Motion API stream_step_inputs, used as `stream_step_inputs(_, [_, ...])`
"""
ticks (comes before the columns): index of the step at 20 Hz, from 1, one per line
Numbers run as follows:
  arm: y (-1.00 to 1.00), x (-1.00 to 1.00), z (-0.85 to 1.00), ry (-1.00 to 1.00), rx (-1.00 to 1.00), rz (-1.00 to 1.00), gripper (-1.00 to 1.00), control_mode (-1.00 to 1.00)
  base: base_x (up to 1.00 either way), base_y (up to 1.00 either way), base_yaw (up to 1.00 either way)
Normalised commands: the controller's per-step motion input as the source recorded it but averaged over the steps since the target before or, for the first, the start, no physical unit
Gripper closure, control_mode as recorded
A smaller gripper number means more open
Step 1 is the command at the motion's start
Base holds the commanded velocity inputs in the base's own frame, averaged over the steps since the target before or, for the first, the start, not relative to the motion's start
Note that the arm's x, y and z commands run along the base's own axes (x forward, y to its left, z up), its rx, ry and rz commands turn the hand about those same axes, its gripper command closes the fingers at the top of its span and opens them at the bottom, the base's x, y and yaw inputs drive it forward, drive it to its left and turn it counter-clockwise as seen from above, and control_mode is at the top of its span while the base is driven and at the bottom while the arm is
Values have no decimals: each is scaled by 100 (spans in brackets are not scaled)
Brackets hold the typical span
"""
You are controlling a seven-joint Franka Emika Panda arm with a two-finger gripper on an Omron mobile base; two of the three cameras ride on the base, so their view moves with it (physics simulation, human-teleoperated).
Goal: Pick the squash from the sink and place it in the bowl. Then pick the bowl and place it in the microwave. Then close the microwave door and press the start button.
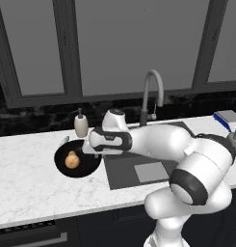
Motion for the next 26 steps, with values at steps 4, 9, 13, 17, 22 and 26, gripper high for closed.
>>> stream_step_inputs(4, [-32,-39,65,0,2,-21,100,-100,0,0,0])
stream_step_inputs(9, [-41,-54,69,0,0,-27,100,-100,0,0,0])
stream_step_inputs(13, [-49,-56,72,0,0,-30,100,-100,0,0,0])
stream_step_inputs(17, [-55,-52,47,0,1,-41,100,-100,0,0,0])
stream_step_inputs(22, [-43,-45,38,0,0,-46,100,-100,0,0,0])
stream_step_inputs(26, [-38,-25,67,-1,2,-45,100,-100,0,0,0])
